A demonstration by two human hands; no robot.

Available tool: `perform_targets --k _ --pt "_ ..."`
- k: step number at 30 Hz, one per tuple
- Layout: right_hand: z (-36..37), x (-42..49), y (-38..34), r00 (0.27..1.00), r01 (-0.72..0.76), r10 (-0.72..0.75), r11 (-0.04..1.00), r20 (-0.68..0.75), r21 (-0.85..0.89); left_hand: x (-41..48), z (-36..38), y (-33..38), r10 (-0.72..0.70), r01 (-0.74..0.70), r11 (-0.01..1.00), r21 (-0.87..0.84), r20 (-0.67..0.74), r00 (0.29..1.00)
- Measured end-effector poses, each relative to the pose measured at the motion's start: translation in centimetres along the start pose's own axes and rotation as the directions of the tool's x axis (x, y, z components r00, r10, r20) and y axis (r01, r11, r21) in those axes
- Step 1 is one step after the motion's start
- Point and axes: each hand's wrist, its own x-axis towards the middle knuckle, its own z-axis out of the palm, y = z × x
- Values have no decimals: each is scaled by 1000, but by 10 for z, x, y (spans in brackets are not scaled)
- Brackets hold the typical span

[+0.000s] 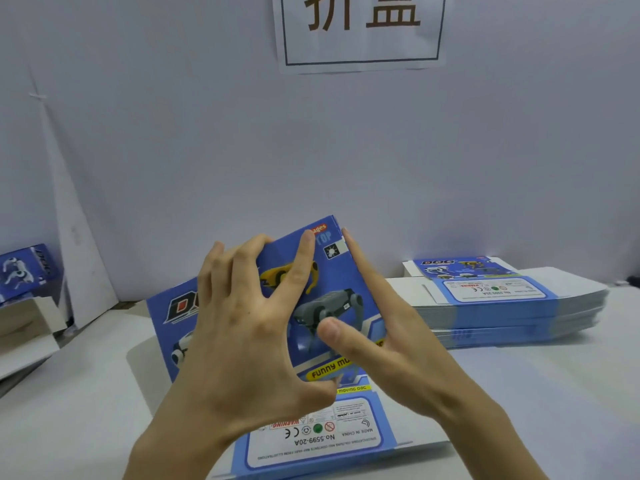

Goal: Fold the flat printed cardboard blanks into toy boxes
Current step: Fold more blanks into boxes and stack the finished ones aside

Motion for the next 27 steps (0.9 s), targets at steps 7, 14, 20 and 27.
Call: perform_targets --k 7,14,20,27 --pt "-6 -2 -4 998 57 -56 992 14 -113 -2 2 2 -3 4 997 -77 12 1000" --pt "-10 -4 -1 992 123 -124 974 10 -192 2 2 7 65 -66 995 -79 -21 998" --pt "1 -3 3 994 68 -64 997 -85 46 3 4 -4 90 -88 990 -109 14 996" --pt "-31 -2 -5 982 -116 143 971 -120 208 -1 12 -16 56 -53 866 -497 -10 998"
